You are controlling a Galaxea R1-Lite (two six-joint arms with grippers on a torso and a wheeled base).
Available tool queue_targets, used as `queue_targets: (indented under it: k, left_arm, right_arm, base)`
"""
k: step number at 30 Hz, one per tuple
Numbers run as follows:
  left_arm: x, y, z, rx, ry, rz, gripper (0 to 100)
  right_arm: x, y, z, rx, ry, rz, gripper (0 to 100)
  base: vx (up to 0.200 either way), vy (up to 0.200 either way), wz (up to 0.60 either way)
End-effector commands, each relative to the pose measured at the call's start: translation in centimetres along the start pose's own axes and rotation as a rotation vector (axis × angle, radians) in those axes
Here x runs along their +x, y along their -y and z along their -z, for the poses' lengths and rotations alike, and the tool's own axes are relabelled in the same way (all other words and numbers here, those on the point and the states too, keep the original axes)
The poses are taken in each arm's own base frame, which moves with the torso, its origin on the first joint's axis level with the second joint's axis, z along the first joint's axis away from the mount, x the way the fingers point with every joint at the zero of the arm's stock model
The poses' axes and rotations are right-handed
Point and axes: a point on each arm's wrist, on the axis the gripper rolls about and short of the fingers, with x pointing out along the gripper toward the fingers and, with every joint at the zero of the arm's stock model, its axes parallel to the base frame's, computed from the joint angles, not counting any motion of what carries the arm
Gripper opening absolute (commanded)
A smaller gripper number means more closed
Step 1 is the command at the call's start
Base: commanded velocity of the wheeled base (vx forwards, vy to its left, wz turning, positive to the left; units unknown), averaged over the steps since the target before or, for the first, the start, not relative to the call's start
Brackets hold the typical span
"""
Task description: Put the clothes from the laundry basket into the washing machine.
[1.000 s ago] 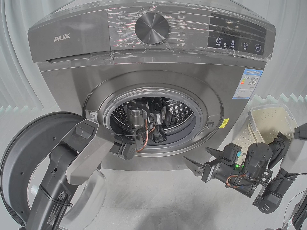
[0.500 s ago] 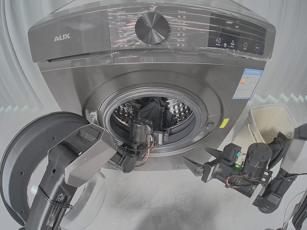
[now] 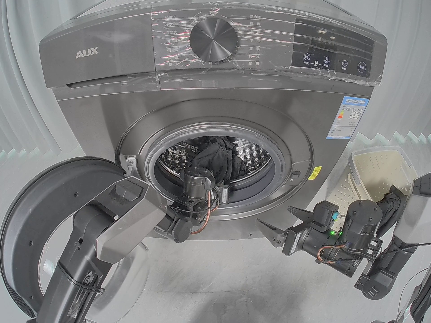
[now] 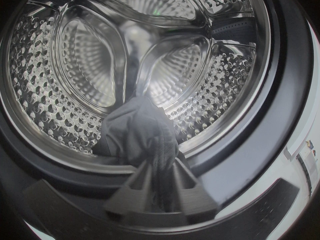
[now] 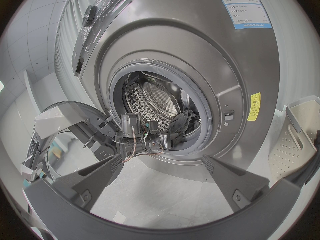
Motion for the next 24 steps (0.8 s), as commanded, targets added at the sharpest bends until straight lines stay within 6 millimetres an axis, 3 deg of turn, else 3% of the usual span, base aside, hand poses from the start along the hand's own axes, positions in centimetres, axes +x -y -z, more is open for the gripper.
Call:
queue_targets:
  k: [1,6,13,21,22,24]
  left_arm:
    - [0.9,-0.1,-2.5,-0.029,0.097,-0.012,0]
    - [2.5,-2.0,-4.9,-0.058,0.217,-0.076,0]
    - [3.4,-3.3,-5.4,-0.067,0.257,-0.099,0]
    - [3.6,-3.4,-5.3,-0.066,0.258,-0.102,0]
    - [3.5,-3.3,-5.4,-0.067,0.259,-0.1,100]
    - [3.5,-3.3,-5.4,-0.071,0.261,-0.099,100]
  right_arm:
    - [0.0,0.0,0.0,-0.001,-0.001,-0.001,100]
    - [0.0,0.0,0.1,0.001,-0.002,0.0,100]
    - [0.0,-0.1,0.1,0.0,-0.002,-0.005,100]
    - [-0.1,-0.1,0.1,0.002,-0.003,-0.005,100]
    - [0.0,-0.1,0.1,0.002,-0.005,-0.004,100]
    - [0.0,-0.1,0.1,0.002,-0.005,-0.004,100]
  base:
    - [0.0,0.0,0.0]
    - [0.0,0.0,0.0]
    - [0.0,0.0,0.0]
    - [0.0,0.0,0.0]
    - [0.0,0.0,0.0]
    - [0.0,0.0,0.0]
